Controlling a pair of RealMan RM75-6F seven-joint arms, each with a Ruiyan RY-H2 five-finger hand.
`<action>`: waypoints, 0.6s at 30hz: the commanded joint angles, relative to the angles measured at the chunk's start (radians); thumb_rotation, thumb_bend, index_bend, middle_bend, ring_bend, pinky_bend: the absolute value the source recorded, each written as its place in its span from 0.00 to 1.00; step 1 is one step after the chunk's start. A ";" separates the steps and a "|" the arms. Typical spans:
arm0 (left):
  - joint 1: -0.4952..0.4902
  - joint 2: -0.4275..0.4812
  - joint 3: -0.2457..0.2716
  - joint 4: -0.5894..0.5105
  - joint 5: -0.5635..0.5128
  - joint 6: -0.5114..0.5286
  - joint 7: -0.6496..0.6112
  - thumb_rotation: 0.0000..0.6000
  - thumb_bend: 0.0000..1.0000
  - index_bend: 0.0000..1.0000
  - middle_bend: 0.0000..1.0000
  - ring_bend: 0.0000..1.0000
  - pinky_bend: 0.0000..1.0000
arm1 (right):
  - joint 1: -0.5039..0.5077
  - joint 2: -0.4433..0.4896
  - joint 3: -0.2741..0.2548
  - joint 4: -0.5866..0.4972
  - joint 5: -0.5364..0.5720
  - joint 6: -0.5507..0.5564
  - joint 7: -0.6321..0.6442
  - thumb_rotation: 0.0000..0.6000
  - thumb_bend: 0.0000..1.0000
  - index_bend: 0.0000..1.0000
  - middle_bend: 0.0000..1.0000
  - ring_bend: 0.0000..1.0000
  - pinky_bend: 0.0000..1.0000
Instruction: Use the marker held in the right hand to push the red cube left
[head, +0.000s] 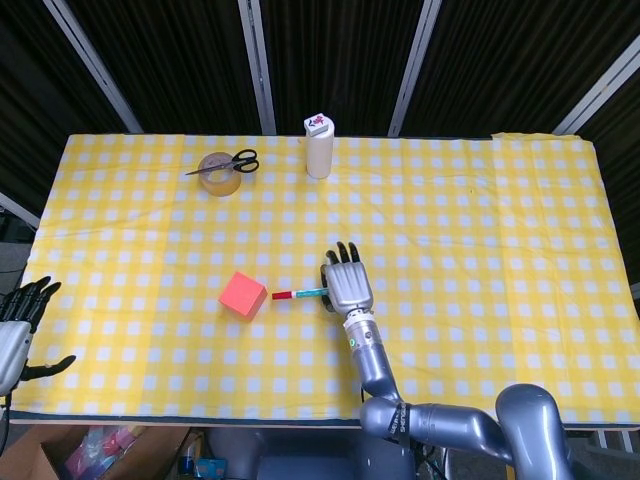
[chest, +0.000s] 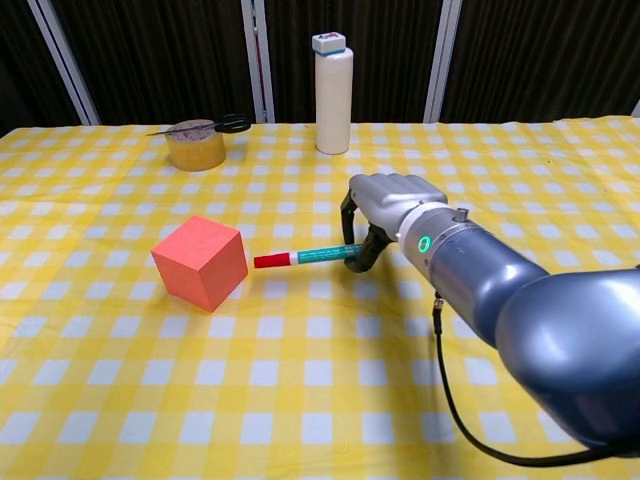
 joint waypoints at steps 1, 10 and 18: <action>0.000 0.000 0.000 -0.001 -0.001 -0.001 0.002 1.00 0.00 0.00 0.00 0.00 0.00 | -0.044 0.062 -0.025 -0.043 -0.018 0.026 0.007 1.00 0.50 0.63 0.22 0.02 0.00; 0.003 -0.006 0.000 -0.004 -0.006 0.004 0.032 1.00 0.00 0.00 0.00 0.00 0.00 | -0.166 0.269 -0.109 -0.147 -0.086 0.030 0.086 1.00 0.50 0.63 0.22 0.02 0.00; 0.008 -0.019 -0.001 -0.007 -0.009 0.015 0.070 1.00 0.00 0.00 0.00 0.00 0.00 | -0.229 0.378 -0.135 -0.170 -0.112 -0.007 0.180 1.00 0.50 0.63 0.22 0.02 0.00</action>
